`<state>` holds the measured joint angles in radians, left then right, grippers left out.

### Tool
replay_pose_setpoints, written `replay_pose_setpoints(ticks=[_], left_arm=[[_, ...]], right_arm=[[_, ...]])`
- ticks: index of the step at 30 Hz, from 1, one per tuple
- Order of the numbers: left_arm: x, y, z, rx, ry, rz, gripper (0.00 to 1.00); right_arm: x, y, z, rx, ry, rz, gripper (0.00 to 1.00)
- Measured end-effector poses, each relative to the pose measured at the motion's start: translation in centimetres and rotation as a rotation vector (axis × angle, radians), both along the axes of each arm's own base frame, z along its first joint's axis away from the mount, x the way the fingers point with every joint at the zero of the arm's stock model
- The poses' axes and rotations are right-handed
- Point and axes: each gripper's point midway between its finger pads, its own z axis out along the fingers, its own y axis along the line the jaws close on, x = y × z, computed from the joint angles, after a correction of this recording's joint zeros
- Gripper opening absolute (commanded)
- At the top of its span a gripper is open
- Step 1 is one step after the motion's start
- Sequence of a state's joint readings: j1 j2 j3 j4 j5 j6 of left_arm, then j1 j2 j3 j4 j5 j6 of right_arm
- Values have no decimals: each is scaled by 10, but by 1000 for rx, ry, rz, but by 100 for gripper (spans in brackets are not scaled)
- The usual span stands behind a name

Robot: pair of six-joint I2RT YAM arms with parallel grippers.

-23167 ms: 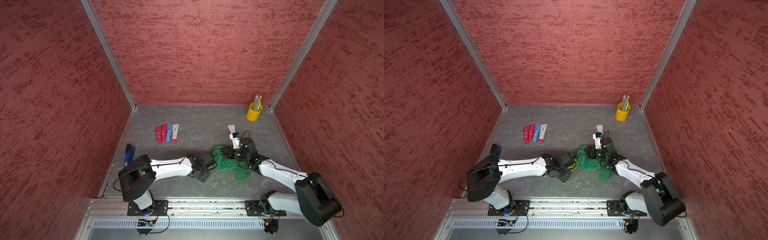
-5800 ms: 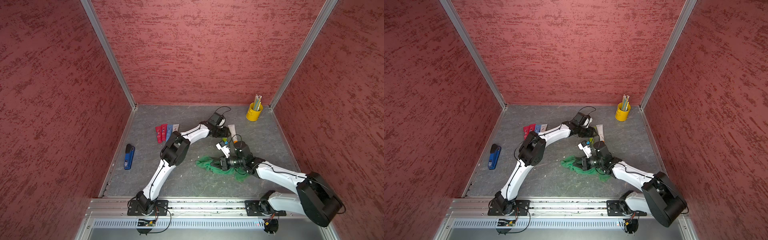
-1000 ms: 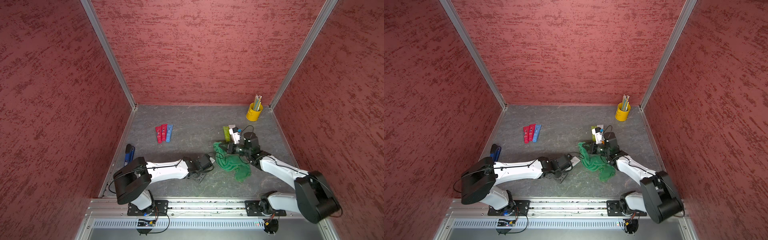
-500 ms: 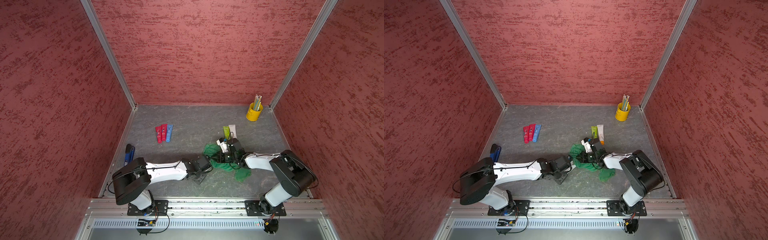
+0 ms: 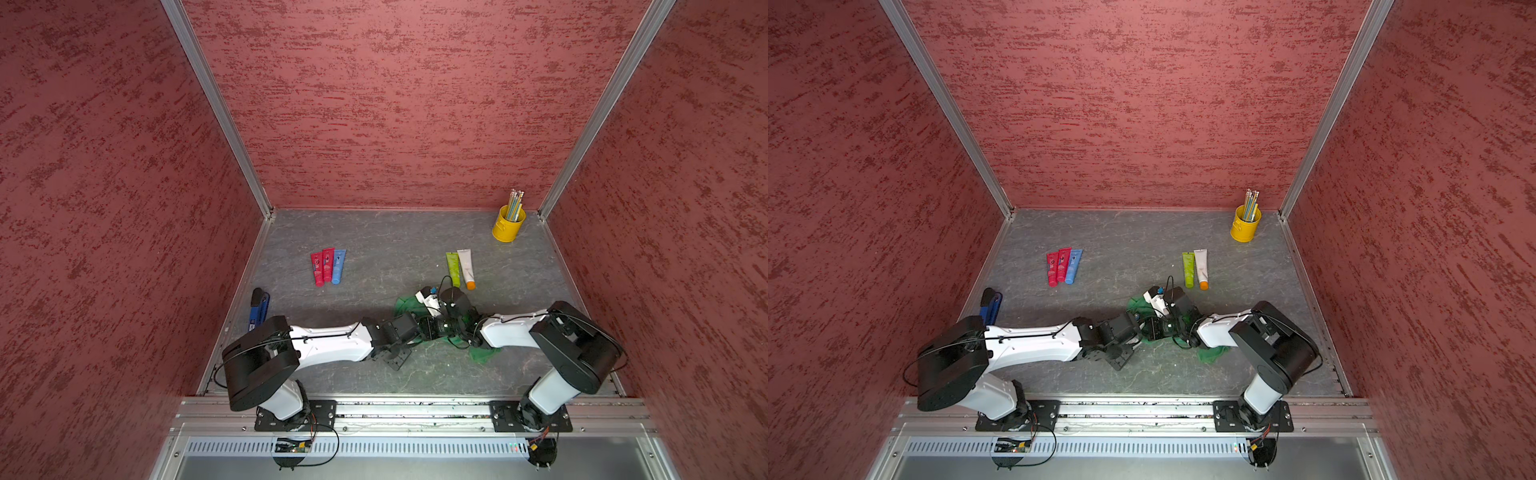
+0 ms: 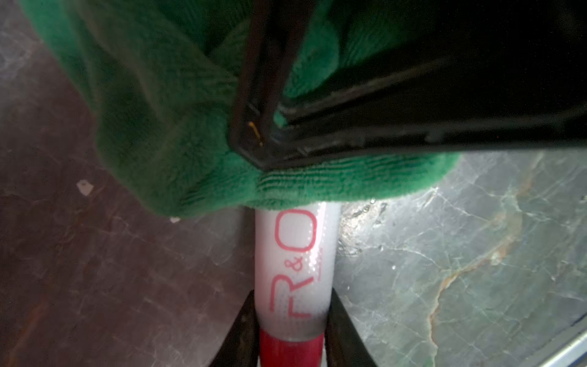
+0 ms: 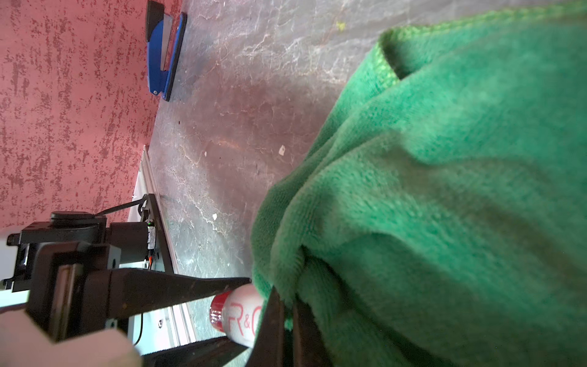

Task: Wipe the surface of the toothpaste tube
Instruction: Wipe the dirt from the toothpaste tube.

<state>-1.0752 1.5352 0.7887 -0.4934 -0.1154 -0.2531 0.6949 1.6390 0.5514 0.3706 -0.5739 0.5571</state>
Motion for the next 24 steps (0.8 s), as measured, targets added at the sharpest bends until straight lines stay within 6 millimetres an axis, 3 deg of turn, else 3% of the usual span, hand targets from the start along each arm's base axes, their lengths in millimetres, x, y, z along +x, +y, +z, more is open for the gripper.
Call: replay_pose_setpoints(ticks=[3, 8, 11, 15, 20, 24], left_arm=[[-1, 0, 1, 4, -26, -4, 10], [-2, 3, 1, 19, -57, 12, 10], [-2, 6, 0, 38, -71, 25, 9], [-3, 5, -1, 60, -93, 25, 9], [-2, 5, -1, 71, -112, 25, 8], [-2, 5, -1, 72, -112, 25, 6]], right_arm=[[12, -15, 0, -23, -2, -53, 0], [50, -68, 1, -152, -32, -251, 0], [69, -78, 7, -198, -55, -302, 0], [75, -69, 10, -187, -60, -271, 0], [45, -45, -8, -169, 0, -152, 0], [27, -26, -6, -114, -2, -81, 0]])
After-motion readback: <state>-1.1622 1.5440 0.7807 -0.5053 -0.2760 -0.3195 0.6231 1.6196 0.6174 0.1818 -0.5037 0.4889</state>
